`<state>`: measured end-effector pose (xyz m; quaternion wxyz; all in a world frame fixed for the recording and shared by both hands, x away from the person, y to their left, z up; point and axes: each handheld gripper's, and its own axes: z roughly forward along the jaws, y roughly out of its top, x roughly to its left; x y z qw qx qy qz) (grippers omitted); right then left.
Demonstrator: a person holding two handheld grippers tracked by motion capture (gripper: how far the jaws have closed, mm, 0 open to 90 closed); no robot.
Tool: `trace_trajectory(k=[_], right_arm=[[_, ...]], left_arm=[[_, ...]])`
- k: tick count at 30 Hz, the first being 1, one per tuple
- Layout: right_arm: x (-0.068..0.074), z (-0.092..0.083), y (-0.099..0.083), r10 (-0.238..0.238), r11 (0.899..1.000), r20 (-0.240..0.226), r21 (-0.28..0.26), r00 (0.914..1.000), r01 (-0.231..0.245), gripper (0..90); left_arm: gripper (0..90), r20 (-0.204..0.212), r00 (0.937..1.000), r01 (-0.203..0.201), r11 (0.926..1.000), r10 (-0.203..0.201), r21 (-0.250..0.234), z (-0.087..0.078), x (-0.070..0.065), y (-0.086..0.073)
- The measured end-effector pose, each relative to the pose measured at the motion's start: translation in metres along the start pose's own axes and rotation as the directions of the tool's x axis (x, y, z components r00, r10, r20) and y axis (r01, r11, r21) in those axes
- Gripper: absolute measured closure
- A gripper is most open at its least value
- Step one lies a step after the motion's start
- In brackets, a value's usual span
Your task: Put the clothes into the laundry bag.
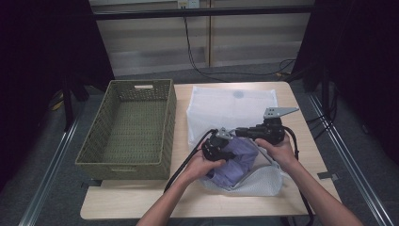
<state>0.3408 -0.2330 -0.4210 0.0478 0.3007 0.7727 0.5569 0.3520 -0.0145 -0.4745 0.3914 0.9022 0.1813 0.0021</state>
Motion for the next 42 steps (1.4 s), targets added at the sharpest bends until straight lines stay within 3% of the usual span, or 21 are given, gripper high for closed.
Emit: trace_trajectory(k=[3,5,9,19,22,23,27,28,30,36,39,42], right_arm=[[0.002,-0.002,-0.002,0.003,1.000,-0.001,0.003,1.0000,-0.003,88.8],[0.004,-0.001,-0.005,0.002,1.000,-0.007,0.020,1.0000,-0.001,88.8],[0.005,0.006,-0.021,0.010,0.996,-0.009,0.085,0.9999,-0.009,88.8],[0.003,0.020,-0.037,0.012,0.987,-0.004,0.163,0.9999,-0.011,88.6],[0.003,0.023,-0.041,0.014,0.984,-0.002,0.180,0.9999,-0.013,88.5],[0.002,0.025,-0.043,-0.003,0.979,0.006,0.203,1.0000,0.002,88.5],[0.002,0.028,-0.047,-0.013,0.974,0.017,0.227,0.9998,0.009,88.4],[0.002,0.029,-0.048,-0.012,0.975,0.015,0.224,0.9998,0.008,88.4],[0.001,0.029,-0.048,-0.010,0.974,0.016,0.227,0.9998,0.006,88.4],[-0.003,0.030,-0.052,-0.002,0.971,0.025,0.239,0.9997,-0.004,88.3],[-0.003,0.030,-0.052,-0.002,0.971,0.025,0.238,0.9997,-0.004,88.2],[-0.002,0.030,-0.052,-0.007,0.971,0.028,0.239,0.9996,0.000,87.6]], left_arm=[[78.8,-0.015,0.9999,0.005,1.0000,-0.005,0.003,0.002,0.001,-0.002],[78.9,-0.030,0.9995,0.002,0.9995,-0.001,0.030,0.005,0.001,-0.004],[78.3,-0.025,0.9995,0.019,0.9992,-0.018,0.035,0.010,0.003,-0.008],[73.9,-0.010,0.9999,0.009,0.9986,-0.009,0.052,0.015,-0.002,-0.008],[69.2,-0.005,0.9998,0.021,0.9986,-0.020,0.048,0.015,-0.003,-0.008],[63.6,-0.005,0.9996,0.029,0.9988,-0.029,0.040,0.015,-0.003,-0.008],[53.8,-0.001,1.0000,0.009,0.9982,-0.009,0.060,0.004,-0.003,-0.004],[50.8,-0.010,0.9998,0.020,0.9976,-0.019,0.066,0.002,-0.003,-0.003],[48.9,-0.019,0.9998,-0.005,0.9964,0.007,0.084,-0.007,-0.004,0.001],[42.8,-0.008,0.9993,0.036,0.9993,-0.036,0.014,-0.037,-0.004,-0.001],[40.3,0.011,0.9994,0.035,0.9992,-0.034,-0.021,-0.051,-0.008,-0.009],[39.4,0.000,0.9990,0.044,0.9975,-0.044,-0.055,-0.064,-0.012,-0.020]])
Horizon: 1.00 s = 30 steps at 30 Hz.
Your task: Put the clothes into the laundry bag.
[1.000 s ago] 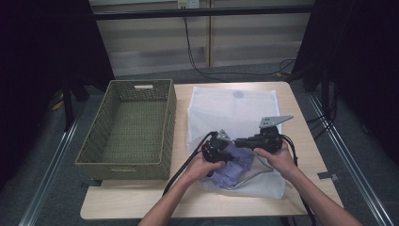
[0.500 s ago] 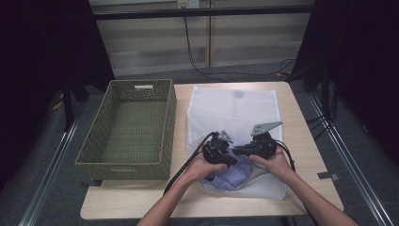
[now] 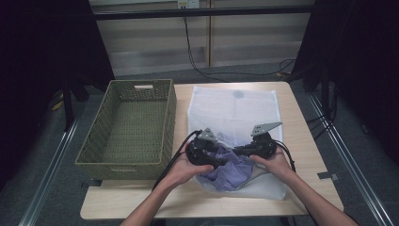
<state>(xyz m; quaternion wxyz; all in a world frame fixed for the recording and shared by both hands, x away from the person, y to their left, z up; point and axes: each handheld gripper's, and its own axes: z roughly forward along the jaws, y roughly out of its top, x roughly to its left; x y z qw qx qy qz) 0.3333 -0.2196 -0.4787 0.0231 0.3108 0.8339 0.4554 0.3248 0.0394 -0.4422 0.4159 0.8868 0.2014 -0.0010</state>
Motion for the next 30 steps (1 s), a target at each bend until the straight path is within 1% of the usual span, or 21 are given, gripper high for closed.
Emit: trace_trajectory(k=[2,4,5,8,10,11,14,16,17,18,19,20,21,22,23,25,26,27,28,29,30], right_arm=[[0.001,0.000,0.000,-0.004,1.000,0.000,-0.007,1.0000,0.004,86.4],[0.001,-0.002,0.000,-0.005,1.000,-0.005,-0.015,1.0000,0.005,84.3],[0.002,-0.002,0.000,0.002,1.000,0.004,-0.015,1.0000,-0.002,82.6],[0.001,-0.006,0.001,0.002,0.999,0.003,-0.037,1.0000,-0.002,80.5],[0.003,-0.011,0.003,0.000,0.998,0.002,-0.055,1.0000,0.000,79.0],[0.004,-0.013,0.003,0.000,0.998,0.002,-0.063,1.0000,0.001,78.6],[0.009,-0.020,0.006,-0.002,0.996,0.005,-0.093,1.0000,0.002,76.0],[0.014,-0.024,0.009,-0.003,0.993,0.004,-0.115,1.0000,0.003,72.7],[0.017,-0.027,0.009,-0.003,0.992,0.003,-0.124,1.0000,0.003,71.2],[0.020,-0.029,0.010,-0.007,0.991,0.001,-0.134,1.0000,0.008,67.7],[0.023,-0.031,0.010,-0.007,0.990,-0.004,-0.144,1.0000,0.007,65.5],[0.027,-0.033,0.009,-0.013,0.988,-0.008,-0.151,0.9999,0.012,64.8],[0.030,-0.035,0.008,-0.012,0.988,-0.014,-0.157,0.9998,0.010,63.6],[0.034,-0.036,0.006,-0.017,0.987,-0.022,-0.160,0.9996,0.013,63.0],[0.040,-0.037,0.004,-0.026,0.987,-0.035,-0.158,0.9991,0.020,62.2],[0.047,-0.038,0.001,-0.043,0.987,-0.055,-0.155,0.9976,0.034,60.2],[0.052,-0.037,-0.001,-0.052,0.988,-0.071,-0.151,0.9962,0.041,59.1],[0.059,-0.035,-0.005,-0.068,0.990,-0.094,-0.130,0.9933,0.056,56.5],[0.059,-0.035,-0.005,-0.068,0.990,-0.094,-0.130,0.9933,0.056,56.5],[0.062,-0.034,-0.006,-0.076,0.991,-0.104,-0.119,0.9917,0.063,55.4],[0.064,-0.032,-0.008,-0.080,0.992,-0.110,-0.110,0.9908,0.068,53.8]], left_arm=[[46.5,-0.034,0.9994,0.002,0.9999,-0.003,-0.011,-0.009,-0.004,-0.008],[52.3,-0.029,0.9996,-0.009,0.9999,0.009,-0.012,-0.019,-0.008,-0.015],[54.1,-0.026,0.9996,-0.012,0.9997,0.012,-0.023,-0.024,-0.011,-0.019],[55.9,0.011,0.9999,-0.007,0.9989,0.007,-0.047,-0.040,-0.019,-0.031],[54.2,0.008,0.9994,-0.032,0.9992,0.032,-0.025,-0.048,-0.027,-0.039],[52.4,0.022,0.9990,-0.039,0.9989,0.040,-0.025,-0.049,-0.031,-0.043],[48.1,0.019,0.9980,-0.061,0.9981,0.061,-0.006,-0.042,-0.037,-0.054],[47.5,0.029,0.9974,-0.066,0.9976,0.065,0.019,-0.034,-0.037,-0.057],[47.4,0.026,0.9969,-0.075,0.9963,0.074,0.042,-0.030,-0.038,-0.059],[49.1,0.026,0.9969,-0.076,0.9960,0.075,0.047,-0.026,-0.039,-0.062],[52.8,0.027,0.9959,-0.088,0.9934,0.086,0.074,-0.023,-0.040,-0.064],[57.1,0.009,0.9940,-0.109,0.9885,0.109,0.104,-0.021,-0.040,-0.065],[63.6,0.005,0.9943,-0.106,0.9887,0.106,0.105,-0.018,-0.041,-0.066],[68.2,0.016,0.9939,-0.110,0.9887,0.109,0.101,-0.016,-0.041,-0.066],[74.7,0.011,0.9935,-0.114,0.9883,0.114,0.101,-0.016,-0.040,-0.065],[83.4,0.016,0.9944,-0.106,0.9893,0.105,0.101,-0.014,-0.039,-0.063],[85.9,0.016,0.9944,-0.105,0.9901,0.104,0.092,-0.014,-0.038,-0.062],[87.0,0.011,0.9956,-0.094,0.9910,0.093,0.095,-0.013,-0.039,-0.059],[87.2,0.017,0.9960,-0.089,0.9925,0.088,0.083,-0.012,-0.039,-0.056],[87.2,0.025,0.9947,-0.101,0.9920,0.099,0.075,-0.012,-0.039,-0.052],[87.2,0.025,0.9955,-0.093,0.9937,0.091,0.062,-0.011,-0.041,-0.049]])
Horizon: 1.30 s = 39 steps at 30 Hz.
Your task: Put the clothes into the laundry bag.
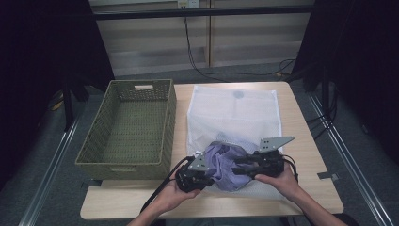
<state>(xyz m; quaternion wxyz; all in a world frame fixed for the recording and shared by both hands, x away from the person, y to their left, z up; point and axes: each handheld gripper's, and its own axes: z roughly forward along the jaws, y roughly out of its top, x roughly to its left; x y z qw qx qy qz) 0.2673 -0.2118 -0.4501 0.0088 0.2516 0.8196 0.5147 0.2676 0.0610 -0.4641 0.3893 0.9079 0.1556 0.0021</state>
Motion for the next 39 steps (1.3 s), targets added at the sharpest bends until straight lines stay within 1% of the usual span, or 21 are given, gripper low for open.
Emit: trace_trajectory(k=[3,4,7,9,11,13,14,16,19,21,22,23,25,27,28,29,32,34,35,37,39], right_arm=[[0.004,0.007,-0.002,-0.005,1.000,-0.032,0.030,0.9995,0.006,48.2],[0.004,0.009,-0.003,-0.003,0.999,-0.041,0.036,0.9992,0.004,45.9],[0.004,0.012,-0.006,0.001,0.998,-0.046,0.063,0.9990,0.002,41.6],[0.002,0.014,-0.008,-0.001,0.997,-0.041,0.075,0.9992,0.004,40.4],[0.002,0.017,-0.011,0.001,0.996,-0.054,0.091,0.9985,0.004,39.7],[0.002,0.020,-0.014,-0.004,0.994,-0.054,0.111,0.9985,0.010,38.5],[0.003,0.023,-0.015,-0.009,0.992,-0.055,0.122,0.9984,0.015,38.1],[0.003,0.028,-0.017,-0.020,0.988,-0.048,0.150,0.9986,0.027,36.6],[0.002,0.037,-0.021,-0.034,0.981,-0.038,0.191,0.9987,0.041,36.5],[0.001,0.041,-0.023,-0.035,0.977,-0.036,0.208,0.9987,0.041,39.4],[0.001,0.042,-0.024,-0.040,0.975,-0.031,0.217,0.9987,0.046,43.7],[0.001,0.043,-0.025,-0.042,0.974,-0.025,0.224,0.9988,0.046,49.9],[-0.002,0.044,-0.027,-0.048,0.970,-0.012,0.236,0.9988,0.050,57.3],[-0.007,0.042,-0.028,-0.024,0.970,-0.001,0.243,0.9997,0.023,69.8],[-0.007,0.042,-0.028,-0.024,0.970,-0.001,0.243,0.9997,0.023,69.8],[-0.009,0.042,-0.028,-0.018,0.970,-0.002,0.241,0.9998,0.018,72.4],[-0.011,0.041,-0.028,-0.006,0.970,0.003,0.244,1.0000,0.005,77.1],[-0.012,0.041,-0.028,0.003,0.970,0.006,0.245,1.0000,-0.004,78.7],[-0.012,0.041,-0.028,0.007,0.969,0.006,0.247,1.0000,-0.009,79.2],[-0.014,0.040,-0.027,0.024,0.970,-0.002,0.241,0.9997,-0.023,79.7],[-0.016,0.040,-0.026,0.025,0.971,-0.001,0.239,0.9997,-0.024,80.5]], left_arm=[[87.3,0.005,1.0000,0.002,0.9992,-0.002,-0.041,0.001,-0.001,0.014],[87.3,-0.005,1.0000,0.002,0.9995,-0.003,-0.033,0.002,-0.001,0.017],[87.2,0.002,1.0000,0.007,0.9991,-0.007,-0.041,0.011,0.001,0.025],[87.2,0.005,0.9997,0.023,0.9987,-0.022,-0.046,0.017,0.001,0.025],[87.0,-0.004,0.9998,0.017,0.9992,-0.017,-0.037,0.020,0.000,0.023],[86.8,0.013,0.9993,0.036,0.9986,-0.036,-0.039,0.025,0.001,0.021],[86.7,0.006,0.9993,0.037,0.9988,-0.037,-0.032,0.027,0.001,0.020],[86.4,0.013,0.9991,0.040,0.9989,-0.040,-0.026,0.029,0.003,0.020],[86.1,0.022,0.9984,0.052,0.9980,-0.051,-0.035,0.030,0.003,0.020],[85.6,0.028,0.9980,0.058,0.9975,-0.056,-0.041,0.030,0.003,0.018],[84.8,0.021,0.9981,0.058,0.9977,-0.057,-0.037,0.030,0.003,0.018],[83.6,0.030,0.9980,0.056,0.9976,-0.055,-0.041,0.031,0.004,0.017],[77.2,0.027,0.9975,0.066,0.9970,-0.065,-0.040,0.029,0.004,0.016],[66.5,0.015,0.9976,0.068,0.9967,-0.068,-0.044,0.025,0.004,0.015],[66.5,0.008,0.9979,0.064,0.9971,-0.064,-0.042,0.022,0.004,0.015],[65.8,0.005,0.9977,0.068,0.9960,-0.068,-0.058,0.018,0.004,0.014],[60.4,-0.016,0.9981,0.058,0.9955,-0.059,-0.076,0.000,0.002,0.007],[58.6,-0.047,0.9973,0.053,0.9945,-0.057,-0.090,-0.013,-0.002,-0.001],[58.0,-0.058,0.9968,0.050,0.9946,-0.055,-0.091,-0.016,-0.004,-0.004],[56.9,-0.074,0.9968,0.024,0.9967,-0.030,-0.077,-0.023,-0.012,-0.014],[59.1,-0.053,0.9985,0.010,0.9982,-0.013,-0.059,-0.025,-0.014,-0.019]])
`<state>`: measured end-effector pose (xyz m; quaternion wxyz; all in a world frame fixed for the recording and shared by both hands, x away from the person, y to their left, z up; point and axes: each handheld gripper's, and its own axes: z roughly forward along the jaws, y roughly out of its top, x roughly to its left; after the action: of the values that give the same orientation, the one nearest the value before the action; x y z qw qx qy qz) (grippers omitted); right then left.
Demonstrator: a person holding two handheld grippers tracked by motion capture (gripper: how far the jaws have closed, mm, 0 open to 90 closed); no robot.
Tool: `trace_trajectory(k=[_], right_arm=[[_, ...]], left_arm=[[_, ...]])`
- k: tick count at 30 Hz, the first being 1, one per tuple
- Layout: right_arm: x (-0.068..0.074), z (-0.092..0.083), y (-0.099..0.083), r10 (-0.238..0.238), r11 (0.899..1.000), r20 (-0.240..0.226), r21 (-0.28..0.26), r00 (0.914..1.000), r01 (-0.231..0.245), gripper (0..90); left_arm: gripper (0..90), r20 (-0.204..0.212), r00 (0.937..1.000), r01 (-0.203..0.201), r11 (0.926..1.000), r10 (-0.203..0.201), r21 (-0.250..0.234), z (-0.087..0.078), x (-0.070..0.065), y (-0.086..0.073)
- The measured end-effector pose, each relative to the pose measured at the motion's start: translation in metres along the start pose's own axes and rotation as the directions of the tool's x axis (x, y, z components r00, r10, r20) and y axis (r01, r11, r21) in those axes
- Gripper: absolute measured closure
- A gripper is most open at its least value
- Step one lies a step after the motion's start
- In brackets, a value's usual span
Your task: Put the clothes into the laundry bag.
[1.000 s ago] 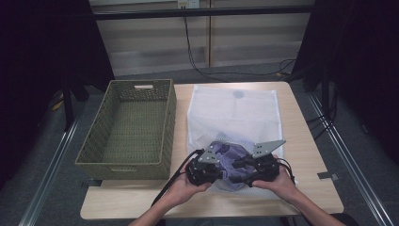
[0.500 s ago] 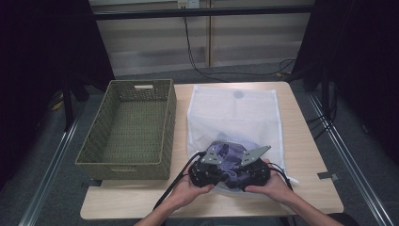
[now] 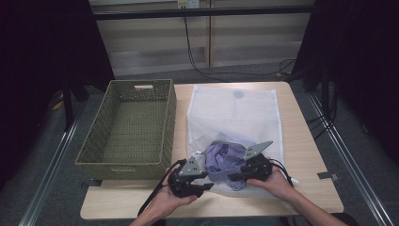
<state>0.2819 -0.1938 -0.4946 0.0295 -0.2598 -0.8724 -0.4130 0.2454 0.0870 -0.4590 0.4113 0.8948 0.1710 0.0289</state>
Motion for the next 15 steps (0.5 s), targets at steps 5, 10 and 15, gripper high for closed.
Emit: trace_trajectory(k=[5,10,15], right_arm=[[0.000,0.000,0.002,0.004,1.000,-0.007,-0.009,1.0000,-0.004,81.2],[0.000,-0.001,0.003,0.006,1.000,-0.007,-0.007,1.0000,-0.007,81.6],[0.000,-0.002,0.002,0.005,1.000,-0.007,-0.013,1.0000,-0.005,81.3]], left_arm=[[67.9,0.036,0.9991,-0.021,0.9990,0.020,0.039,0.013,0.003,-0.005],[60.3,0.033,0.9980,-0.057,0.9933,0.054,0.100,0.035,0.003,0.000],[60.2,0.061,0.9956,-0.078,0.9922,0.072,0.097,0.045,-0.002,0.006]])
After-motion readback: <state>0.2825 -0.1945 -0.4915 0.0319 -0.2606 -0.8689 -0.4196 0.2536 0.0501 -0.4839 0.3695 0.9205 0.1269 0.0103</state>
